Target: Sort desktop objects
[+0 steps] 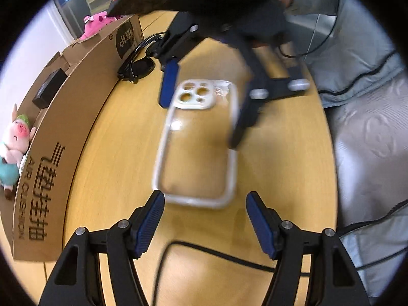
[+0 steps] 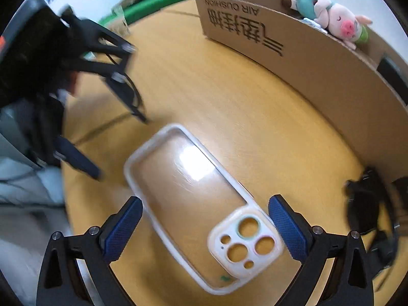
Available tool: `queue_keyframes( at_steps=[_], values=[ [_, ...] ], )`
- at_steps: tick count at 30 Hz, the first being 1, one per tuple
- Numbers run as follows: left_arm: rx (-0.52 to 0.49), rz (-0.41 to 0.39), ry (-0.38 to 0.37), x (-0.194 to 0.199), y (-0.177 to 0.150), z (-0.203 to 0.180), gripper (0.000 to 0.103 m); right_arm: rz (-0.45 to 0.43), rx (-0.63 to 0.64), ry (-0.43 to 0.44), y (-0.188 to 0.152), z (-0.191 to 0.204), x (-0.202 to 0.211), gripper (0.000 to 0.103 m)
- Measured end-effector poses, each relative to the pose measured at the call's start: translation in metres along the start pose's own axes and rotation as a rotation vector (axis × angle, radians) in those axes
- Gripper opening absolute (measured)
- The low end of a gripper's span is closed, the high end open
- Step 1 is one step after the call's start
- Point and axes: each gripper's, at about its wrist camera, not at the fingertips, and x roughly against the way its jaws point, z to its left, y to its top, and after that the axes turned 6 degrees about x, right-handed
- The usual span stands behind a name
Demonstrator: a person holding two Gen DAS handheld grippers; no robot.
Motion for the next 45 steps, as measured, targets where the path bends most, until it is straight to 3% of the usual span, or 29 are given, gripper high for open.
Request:
queue_keyframes(
  at_steps=[2, 6, 8, 12, 16, 18, 22, 23, 24, 30, 35, 40, 45],
  values=[
    [0.013, 0.008, -0.019, -0.005, 0.003, 0.008, 0.067, -0.032, 0.016, 0.029, 0.000, 0.005, 0.005, 0.100],
    [-0.019, 0.025, -0.079, -0.007, 0.010, 0.005, 0.068, -0.058, 0.254, -0.051, -0.007, 0.023, 0.032, 0.103],
    [-0.046, 0.034, -0.094, -0.009, 0.013, -0.001, 0.070, -0.021, 0.376, -0.098, -0.013, 0.022, 0.035, 0.103],
    [-0.069, 0.057, -0.019, -0.017, 0.018, -0.001, 0.077, 0.104, 0.543, -0.162, -0.029, 0.011, 0.013, 0.102],
    [-0.044, 0.067, -0.011, -0.016, 0.020, 0.008, 0.077, 0.120, 0.473, -0.026, -0.005, -0.020, 0.003, 0.103],
    [-0.072, 0.071, 0.002, -0.017, 0.019, 0.008, 0.077, 0.094, 0.483, -0.004, -0.004, -0.023, 0.003, 0.103],
    [-0.133, 0.064, -0.007, -0.018, 0.017, 0.012, 0.080, 0.089, 0.499, -0.012, 0.000, -0.026, 0.005, 0.097],
    [-0.136, 0.053, -0.016, -0.017, 0.017, 0.015, 0.081, 0.083, 0.490, -0.016, 0.000, -0.027, 0.007, 0.092],
    [-0.134, 0.041, -0.028, -0.017, 0.016, 0.018, 0.081, 0.071, 0.485, -0.018, 0.001, -0.029, 0.010, 0.079],
    [-0.092, 0.009, -0.085, -0.015, 0.019, 0.031, 0.081, 0.060, 0.469, -0.035, 0.003, -0.028, 0.017, 0.079],
    [-0.110, -0.002, -0.001, -0.013, 0.015, 0.014, 0.075, 0.066, 0.463, -0.054, 0.010, -0.034, 0.013, 0.078],
    [-0.104, -0.007, -0.032, -0.017, 0.010, 0.018, 0.080, 0.080, 0.485, -0.047, 0.017, -0.029, 0.014, 0.078],
    [-0.041, 0.028, -0.118, -0.026, 0.015, 0.032, 0.080, 0.077, 0.484, -0.029, 0.025, -0.033, 0.015, 0.078]
  ],
)
